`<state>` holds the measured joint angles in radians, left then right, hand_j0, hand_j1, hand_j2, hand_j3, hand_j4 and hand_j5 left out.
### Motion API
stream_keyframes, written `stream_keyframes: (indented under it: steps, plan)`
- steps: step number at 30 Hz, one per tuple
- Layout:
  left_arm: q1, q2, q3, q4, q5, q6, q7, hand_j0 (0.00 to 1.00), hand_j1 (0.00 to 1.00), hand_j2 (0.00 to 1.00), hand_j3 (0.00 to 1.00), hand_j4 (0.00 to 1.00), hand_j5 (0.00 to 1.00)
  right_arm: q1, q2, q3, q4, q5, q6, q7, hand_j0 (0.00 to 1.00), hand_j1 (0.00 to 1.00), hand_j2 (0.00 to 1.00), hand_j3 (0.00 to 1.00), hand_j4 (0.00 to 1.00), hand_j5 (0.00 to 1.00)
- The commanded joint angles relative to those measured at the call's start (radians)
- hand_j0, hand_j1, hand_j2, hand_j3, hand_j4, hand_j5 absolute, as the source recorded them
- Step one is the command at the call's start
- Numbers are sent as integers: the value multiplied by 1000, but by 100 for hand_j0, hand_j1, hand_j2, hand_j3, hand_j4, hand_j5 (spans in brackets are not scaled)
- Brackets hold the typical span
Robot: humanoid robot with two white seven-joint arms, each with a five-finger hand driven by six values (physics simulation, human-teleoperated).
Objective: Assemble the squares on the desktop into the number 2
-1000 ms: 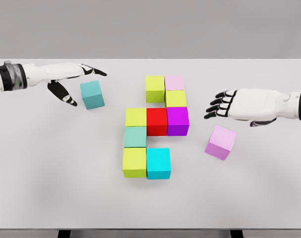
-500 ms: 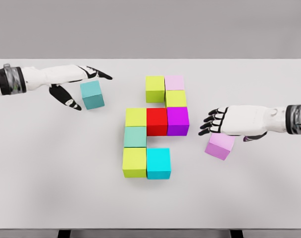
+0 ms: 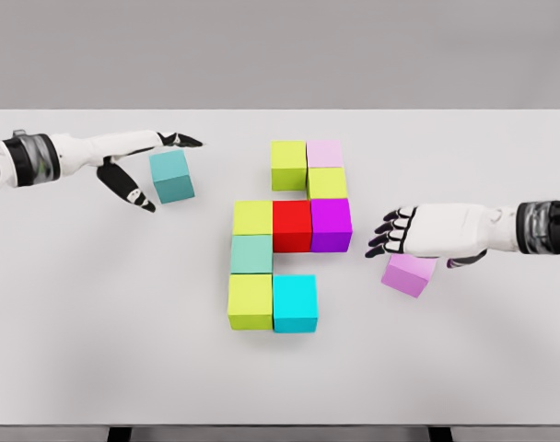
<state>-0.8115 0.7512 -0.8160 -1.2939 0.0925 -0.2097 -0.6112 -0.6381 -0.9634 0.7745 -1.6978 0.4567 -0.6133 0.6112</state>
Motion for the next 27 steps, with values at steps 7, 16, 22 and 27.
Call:
stream_keyframes:
  steps: [7,16,22,27]
  plan:
    - [20,8,70,-159,-85,191,0,100,100,100,100,100,100,6,0,5,4,17,2,0,99,99,99,99,99,99]
    - [110,-35,169,-277,-258,383,0,100,100,100,100,100,100,6,8,3,9,13,2,0,58,58,58,58,58,58]
    - [114,-70,164,-278,-293,394,0,100,100,100,100,100,100,3,3,2,10,8,2,0,58,58,58,58,58,58]
    - [115,-93,163,-248,-315,386,0,100,100,100,100,100,100,-3,-9,-4,-5,-18,2,0,58,58,58,58,58,58]
